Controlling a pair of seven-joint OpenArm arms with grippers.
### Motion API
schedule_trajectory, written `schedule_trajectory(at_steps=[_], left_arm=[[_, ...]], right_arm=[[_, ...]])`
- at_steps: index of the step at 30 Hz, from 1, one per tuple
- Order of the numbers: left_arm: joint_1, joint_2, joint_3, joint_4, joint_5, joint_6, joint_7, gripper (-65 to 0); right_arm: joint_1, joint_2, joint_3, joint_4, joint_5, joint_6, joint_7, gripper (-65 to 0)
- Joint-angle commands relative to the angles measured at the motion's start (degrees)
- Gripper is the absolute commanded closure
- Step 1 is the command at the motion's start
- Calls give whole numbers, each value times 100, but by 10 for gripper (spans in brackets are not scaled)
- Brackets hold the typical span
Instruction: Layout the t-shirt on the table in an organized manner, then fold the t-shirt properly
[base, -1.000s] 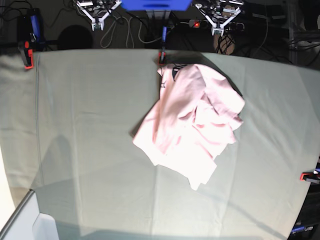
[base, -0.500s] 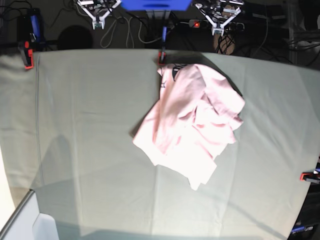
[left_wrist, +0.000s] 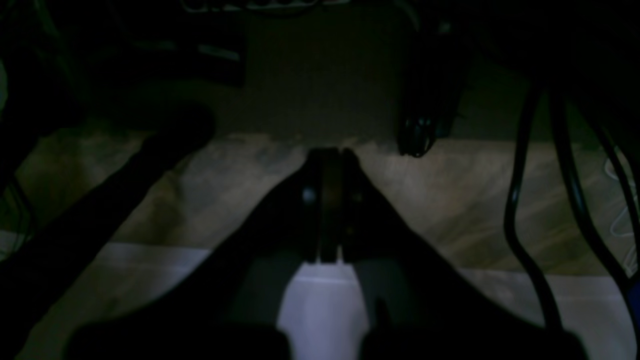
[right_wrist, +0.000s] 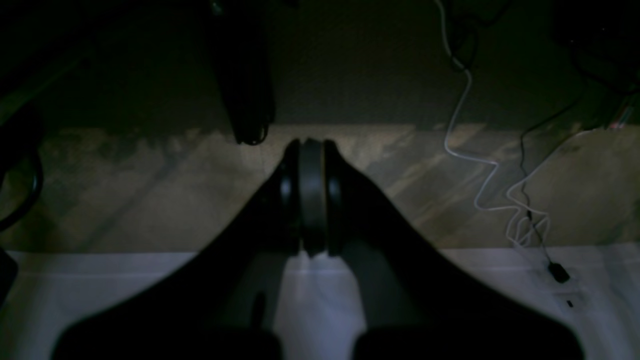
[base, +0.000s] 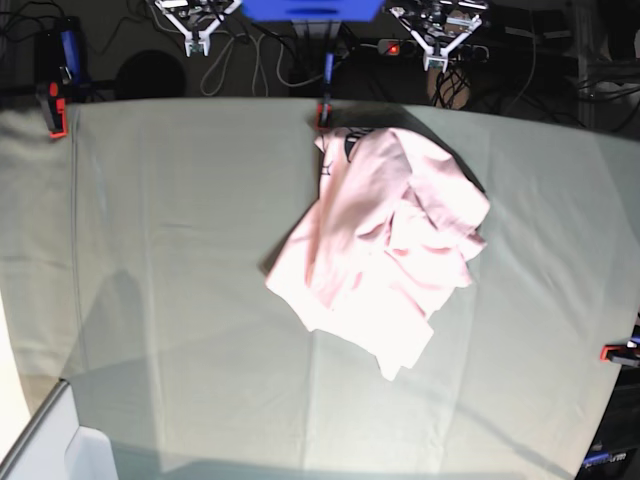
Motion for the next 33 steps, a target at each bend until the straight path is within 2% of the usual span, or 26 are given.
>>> schedule_trajectory(at_steps=[1, 3, 6, 9, 12, 16, 20, 25, 29, 33], left_arm=[[103, -27, -8, 2, -8, 52, 21, -1], [191, -27, -8, 81, -8, 25, 29, -1], [675, -45, -8, 599, -17, 17, 21, -1], [1510, -185, -16, 1892, -69, 17, 21, -1], [2451, -247, -16, 3580, -518, 17, 56, -1], [3295, -660, 28, 5435, -1063, 25, 73, -1], [3708, -994, -8, 6604, -1397, 52, 126, -1], [3980, -1223, -192, 7852, -1924, 60, 583, -1], [4200, -1117, -816, 8775, -2346, 60, 689, -1], [4165, -906, -1370, 9276, -2399, 17, 680, -1]], right_arm=[[-75, 20, 16, 19, 23, 71, 5, 0], [-250, 46, 16, 124, 23, 71, 49, 0], [-901, 64, 7, 1109, 23, 71, 49, 0], [-1921, 222, 16, 2894, 32, 71, 40, 0], [-2844, 257, 16, 4582, 32, 71, 5, 0], [-3547, 266, 315, 5988, 32, 71, -21, 0], [-3741, 293, 342, 6727, 32, 71, -188, 0], [-3776, 293, 350, 7764, 32, 71, -593, 0], [-3837, 293, 350, 8828, 32, 71, -865, 0], [-3670, 275, 306, 9610, 32, 71, -1024, 0]])
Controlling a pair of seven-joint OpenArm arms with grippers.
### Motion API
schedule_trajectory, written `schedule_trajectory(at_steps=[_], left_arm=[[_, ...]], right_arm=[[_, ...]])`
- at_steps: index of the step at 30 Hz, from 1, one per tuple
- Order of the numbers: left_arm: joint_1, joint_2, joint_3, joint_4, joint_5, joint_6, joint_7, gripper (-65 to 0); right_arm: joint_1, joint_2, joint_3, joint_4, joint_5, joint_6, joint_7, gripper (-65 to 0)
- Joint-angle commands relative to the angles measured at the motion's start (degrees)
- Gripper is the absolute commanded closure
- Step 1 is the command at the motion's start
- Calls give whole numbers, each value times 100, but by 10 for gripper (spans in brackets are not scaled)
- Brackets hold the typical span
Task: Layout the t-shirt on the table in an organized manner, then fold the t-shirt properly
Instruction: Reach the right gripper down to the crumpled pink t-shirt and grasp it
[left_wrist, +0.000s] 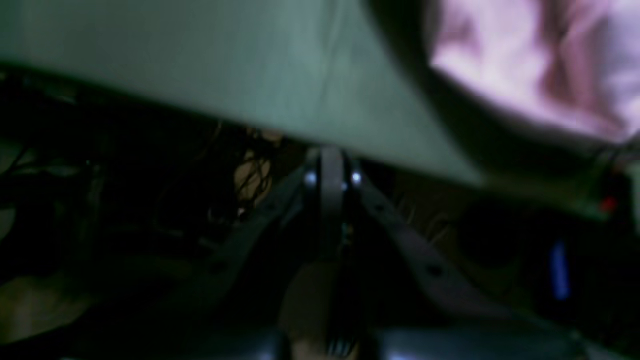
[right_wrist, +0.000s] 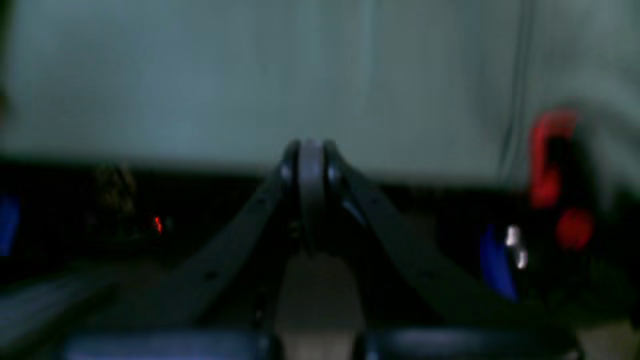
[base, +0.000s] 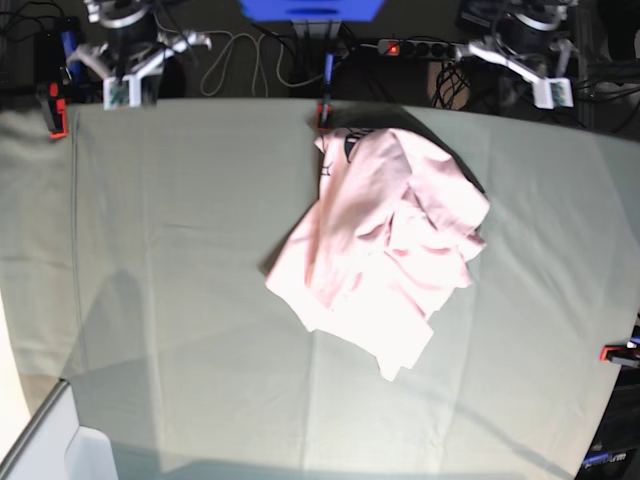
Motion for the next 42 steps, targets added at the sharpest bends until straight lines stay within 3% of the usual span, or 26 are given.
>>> schedule_trajectory(at_steps=[1, 4, 9, 12, 24, 30, 34, 37, 42], left_arm=[[10, -3, -116, 191, -10, 14, -100, -1], [-219, 23, -222, 481, -10, 14, -100, -3], [-360, -12, -230, 727, -19, 14, -100, -5], [-439, 6, -230, 754, -19, 14, -100, -47], [-834, -12, -239, 692, -19, 14, -91, -327], [-1274, -21, -239, 455, -10, 49, -91, -376], [-1459, -21, -239, 279, -19, 23, -91, -378], [-1476, -47, -230, 103, -19, 14, -21, -378], [-1608, -179, -283, 103, -19, 14, 585, -378]], right_arm=[[114, -3, 3, 203, 6, 10, 51, 0], [668, -135, -138, 300, 6, 10, -397, 0], [1600, -433, -331, 353, 6, 10, -1821, 0], [2022, -644, -349, 441, 6, 19, -2287, 0], [2989, -785, -894, 467, 6, 19, -2507, 0], [3780, -1225, -1070, 423, 6, 19, -3395, 0], [4158, -1399, -1158, 362, 6, 19, -3667, -1], [4369, -1399, -1325, 159, 6, 19, -3685, -81], [4633, -1399, -1360, -183, 14, 19, -3667, -285]])
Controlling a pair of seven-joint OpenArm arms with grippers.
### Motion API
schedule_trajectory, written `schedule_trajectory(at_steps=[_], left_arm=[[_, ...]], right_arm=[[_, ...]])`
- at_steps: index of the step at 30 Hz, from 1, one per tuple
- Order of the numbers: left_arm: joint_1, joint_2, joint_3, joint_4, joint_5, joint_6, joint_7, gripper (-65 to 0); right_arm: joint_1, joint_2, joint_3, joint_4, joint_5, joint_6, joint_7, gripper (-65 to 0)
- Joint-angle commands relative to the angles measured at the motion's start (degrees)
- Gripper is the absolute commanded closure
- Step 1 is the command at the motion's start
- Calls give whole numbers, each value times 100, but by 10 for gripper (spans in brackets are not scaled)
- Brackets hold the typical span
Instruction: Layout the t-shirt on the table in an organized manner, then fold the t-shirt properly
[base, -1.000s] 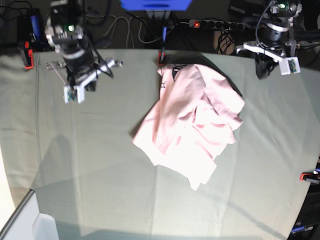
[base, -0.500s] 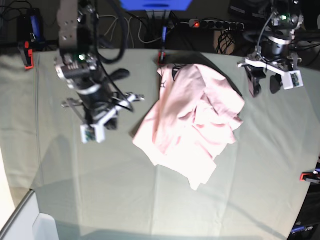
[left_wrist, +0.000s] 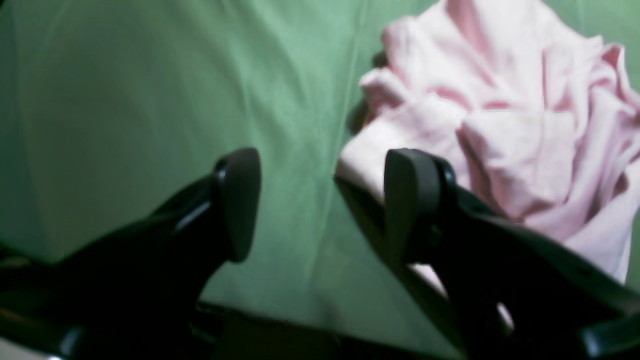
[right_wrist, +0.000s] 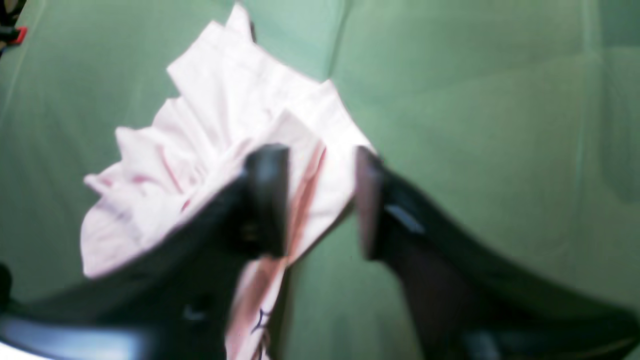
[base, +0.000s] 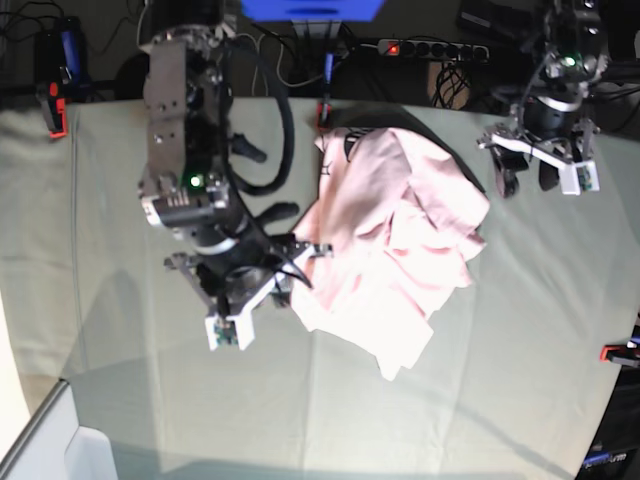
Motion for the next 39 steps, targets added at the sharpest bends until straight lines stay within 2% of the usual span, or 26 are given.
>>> schedule_trajectory(at_steps=[1, 4, 7, 11, 14, 19, 26, 30, 36, 39], left_arm=[[36, -39, -139, 127, -19, -5, -42, -379], [18, -4, -403, 136, -19, -14, 46, -379], [18, -4, -482, 145, -19, -14, 143, -379], [27, -4, -482, 145, -19, -14, 152, -379], [44, 5, -482, 145, -19, -14, 152, -379], [62, 14, -473, 145, -19, -14, 152, -379], [62, 22, -473, 110, -19, -14, 143, -379], [71, 181, -482, 101, -19, -14, 143, -379], [71, 207, -482, 101, -19, -14, 143, -379], [71, 207, -482, 101, -19, -14, 134, -379]], right_arm=[[163, -40, -36, -9, 39, 17, 136, -320], [436, -40, -141, -369, 39, 17, 136, -415], [612, -40, -466, -756, 39, 17, 188, -456], [664, -40, -888, -1416, 30, 17, 716, -455], [840, -40, -923, -2093, 30, 8, 1050, -455], [1201, -40, -923, -3156, 30, -10, 1208, -455], [1244, -40, -915, -3033, 30, -10, 1191, -456], [1139, -40, -923, -2664, 30, -10, 1191, -456], [1447, -40, -1126, -3446, 30, -10, 1279, -456], [1491, -40, -1143, -3789, 30, -10, 1639, -456]])
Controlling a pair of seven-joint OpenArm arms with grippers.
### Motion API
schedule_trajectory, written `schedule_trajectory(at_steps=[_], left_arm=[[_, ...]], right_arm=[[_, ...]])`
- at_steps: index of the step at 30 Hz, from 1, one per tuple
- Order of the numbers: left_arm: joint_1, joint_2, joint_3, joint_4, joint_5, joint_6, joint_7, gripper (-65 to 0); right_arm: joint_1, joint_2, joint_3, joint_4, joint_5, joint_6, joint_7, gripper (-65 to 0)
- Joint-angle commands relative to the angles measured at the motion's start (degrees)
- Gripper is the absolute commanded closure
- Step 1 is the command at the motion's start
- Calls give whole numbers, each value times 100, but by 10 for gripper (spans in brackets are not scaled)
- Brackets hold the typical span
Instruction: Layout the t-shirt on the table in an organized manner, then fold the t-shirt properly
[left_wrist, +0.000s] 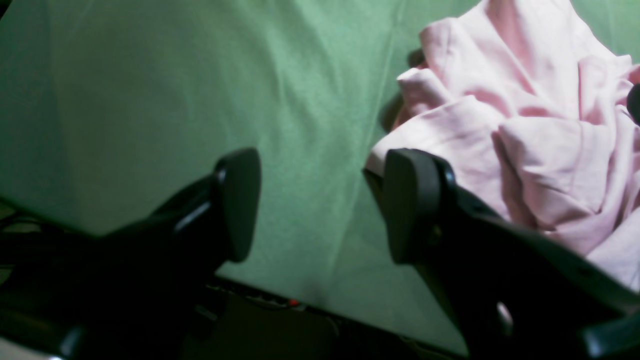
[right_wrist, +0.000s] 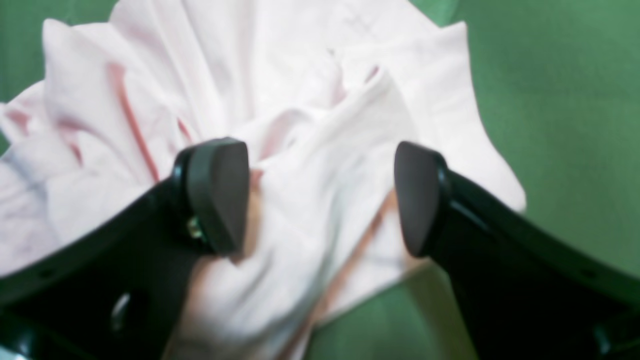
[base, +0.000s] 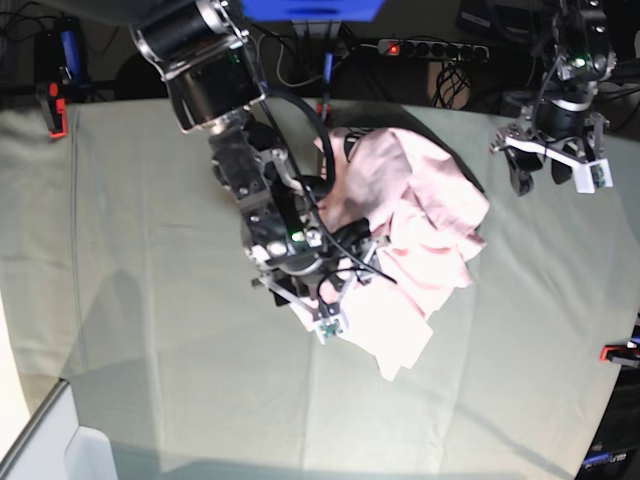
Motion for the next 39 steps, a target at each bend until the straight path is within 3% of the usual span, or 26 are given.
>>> schedule_trajectory(at_steps=[1, 7, 9, 11, 13, 15, 16, 20, 24, 29, 33, 39], left_arm=[[18, -49, -28, 90, -21, -10, -135, -379], [18, -49, -28, 90, -21, -10, -135, -378], [10, -40, -28, 90, -21, -10, -135, -378], [1, -40, -28, 90, -21, -10, -135, -378], [-26, -40, -28, 90, -21, -10, -135, -378], [-26, -40, -28, 81, -21, -10, -135, -378], [-34, -40, -28, 81, -21, -10, -135, -378], [-43, -40, -28, 81, -21, -10, -135, -378], [-43, -40, -10, 125, -30, -10, -135, -378], [-184, -5, 16, 143, -30, -10, -143, -379], [-386, 206, 43, 143, -30, -10, -108, -380], [-553, 356, 658, 143, -30, -10, -108, -380]], right_arm=[[149, -55, -22, -30, 12, -3, 206, -456], [324, -55, 13, -646, 12, -12, 408, -452], [351, -55, 31, -681, 12, -12, 390, -423], [333, -55, 119, -672, 12, -3, 382, -345], [324, -55, 250, -672, 12, -3, 382, -213], [228, -55, 558, -655, 12, -3, 382, -22], [210, -55, 725, -602, 12, -3, 373, 0], [-150, -55, 1314, 189, 12, -3, 364, 0], [-924, -21, 1719, 2009, 12, 6, 364, 0], [-1821, 436, 2044, 3794, 12, -3, 373, 0], [-2084, 427, 3028, 4172, 12, -3, 390, 0], [-1961, 102, 4708, 4145, 170, 14, 364, 0]])
